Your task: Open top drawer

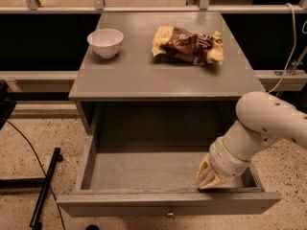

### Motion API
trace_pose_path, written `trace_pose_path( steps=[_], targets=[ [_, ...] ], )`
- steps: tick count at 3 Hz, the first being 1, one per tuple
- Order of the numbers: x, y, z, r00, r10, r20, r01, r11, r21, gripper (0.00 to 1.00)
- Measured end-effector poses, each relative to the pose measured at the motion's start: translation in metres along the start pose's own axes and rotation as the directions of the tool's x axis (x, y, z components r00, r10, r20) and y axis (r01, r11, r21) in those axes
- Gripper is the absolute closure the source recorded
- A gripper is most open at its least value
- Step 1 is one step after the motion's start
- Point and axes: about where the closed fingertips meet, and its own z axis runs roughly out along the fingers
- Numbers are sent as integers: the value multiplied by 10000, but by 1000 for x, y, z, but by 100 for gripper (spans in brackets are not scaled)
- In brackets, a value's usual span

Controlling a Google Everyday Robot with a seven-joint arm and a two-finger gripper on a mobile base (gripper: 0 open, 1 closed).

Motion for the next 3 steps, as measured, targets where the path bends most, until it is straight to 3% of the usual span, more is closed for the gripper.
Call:
trace_pose_path(
  steps=[1,2,3],
  targets=[
    [9,-8,-18,9976,346,592,-405,9940,1017,100],
    [21,-32,-56,9846,482,1678,-983,9474,3046,100],
    [20,-30,-61,9807,544,1879,-1130,9416,3173,82]
  ],
)
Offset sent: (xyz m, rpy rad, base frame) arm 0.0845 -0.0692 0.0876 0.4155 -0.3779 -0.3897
